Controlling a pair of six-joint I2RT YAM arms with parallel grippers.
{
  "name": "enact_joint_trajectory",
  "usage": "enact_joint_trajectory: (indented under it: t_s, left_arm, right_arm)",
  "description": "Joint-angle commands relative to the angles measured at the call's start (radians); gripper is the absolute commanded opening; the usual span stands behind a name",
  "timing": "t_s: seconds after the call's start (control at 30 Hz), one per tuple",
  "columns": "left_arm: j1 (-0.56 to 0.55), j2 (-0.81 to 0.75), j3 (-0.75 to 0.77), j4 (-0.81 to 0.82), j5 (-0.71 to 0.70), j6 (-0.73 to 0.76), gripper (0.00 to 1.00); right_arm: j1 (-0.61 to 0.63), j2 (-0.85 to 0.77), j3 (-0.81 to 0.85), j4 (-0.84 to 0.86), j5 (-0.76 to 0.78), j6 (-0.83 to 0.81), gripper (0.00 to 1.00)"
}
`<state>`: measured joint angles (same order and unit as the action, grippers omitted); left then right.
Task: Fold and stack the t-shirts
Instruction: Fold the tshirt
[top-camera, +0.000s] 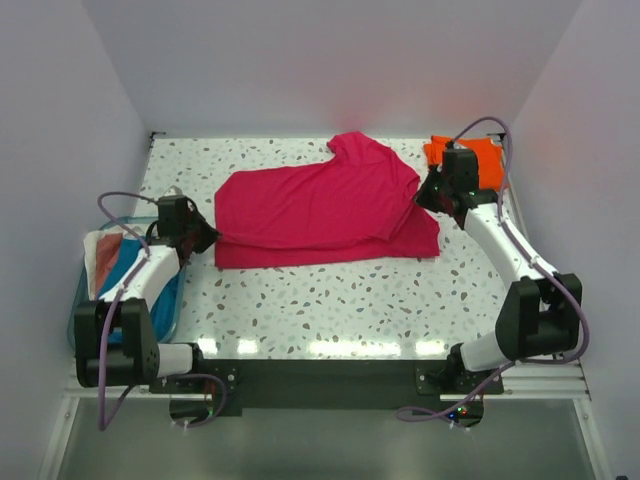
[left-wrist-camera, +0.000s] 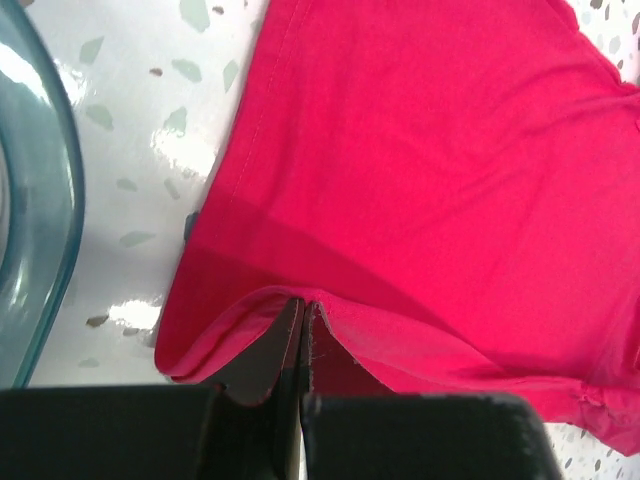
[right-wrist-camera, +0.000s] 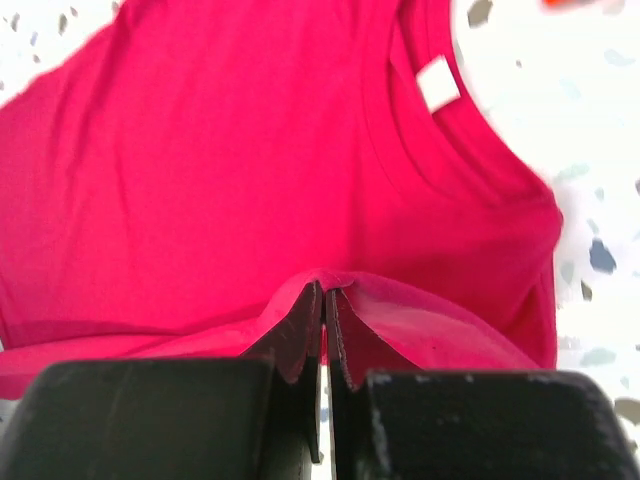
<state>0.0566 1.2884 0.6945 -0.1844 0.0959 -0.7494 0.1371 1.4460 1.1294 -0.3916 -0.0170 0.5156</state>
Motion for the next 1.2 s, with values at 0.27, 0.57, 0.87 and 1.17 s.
enact_joint_trajectory:
  t_s: [0.27, 0.57, 0.87, 1.17]
  left_arm:
    - [0.003, 0.163, 0.161, 0.048, -0.038, -0.025, 0.00]
    - [0.023, 0.215, 0.165, 0.056, -0.051, -0.042, 0.00]
    - [0.031, 0.253, 0.168, 0.086, -0.041, -0.054, 0.27]
    - [0.037, 0.189, 0.157, 0.106, -0.009, -0.022, 0.65]
  right_arm:
    - [-0.002, 0.174, 0.245, 0.025, 0.012, -0.026, 0.00]
    - [-0.004, 0.277, 0.325, 0.048, 0.002, -0.034, 0.00]
    - [-0.004, 0.453, 0.473, 0.042, -0.047, -0.049, 0.00]
    - [-0.005, 0.613, 0.668, -0.041, -0.054, -0.104, 0.39]
